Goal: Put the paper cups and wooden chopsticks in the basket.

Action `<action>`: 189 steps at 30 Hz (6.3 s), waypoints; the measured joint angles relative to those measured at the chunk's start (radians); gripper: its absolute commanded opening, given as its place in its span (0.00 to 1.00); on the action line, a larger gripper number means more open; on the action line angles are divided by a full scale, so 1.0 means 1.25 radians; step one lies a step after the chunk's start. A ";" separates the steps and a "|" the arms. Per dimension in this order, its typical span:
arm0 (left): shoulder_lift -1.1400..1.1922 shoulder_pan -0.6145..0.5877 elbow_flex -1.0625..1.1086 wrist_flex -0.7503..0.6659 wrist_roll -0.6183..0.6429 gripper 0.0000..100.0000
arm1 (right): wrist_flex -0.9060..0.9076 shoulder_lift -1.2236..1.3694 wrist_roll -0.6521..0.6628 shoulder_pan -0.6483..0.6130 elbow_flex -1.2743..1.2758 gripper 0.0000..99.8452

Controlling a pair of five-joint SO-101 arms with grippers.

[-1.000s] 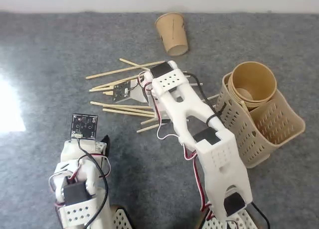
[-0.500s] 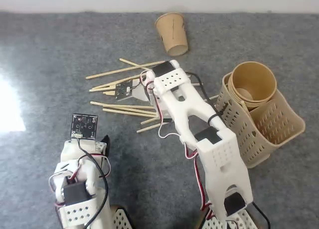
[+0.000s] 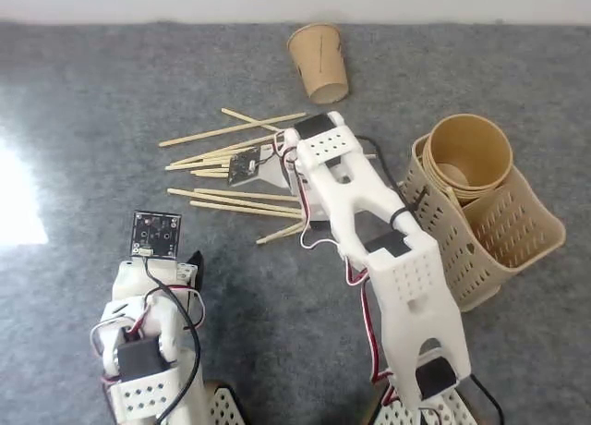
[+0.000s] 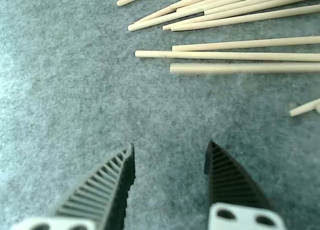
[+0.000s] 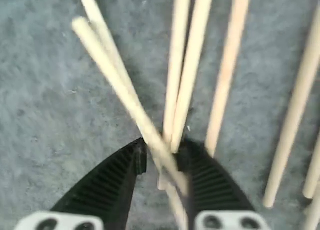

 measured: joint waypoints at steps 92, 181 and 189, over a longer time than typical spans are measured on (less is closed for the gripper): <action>0.000 0.000 0.000 0.000 0.000 0.22 | 0.158 -0.961 -0.389 0.188 -0.419 0.01; -0.001 0.120 -0.070 -0.058 0.000 0.22 | 0.011 -1.747 -0.414 0.069 1.064 0.19; -0.002 0.231 -0.319 -0.017 0.000 0.22 | -0.097 -1.680 -0.334 0.034 1.213 0.19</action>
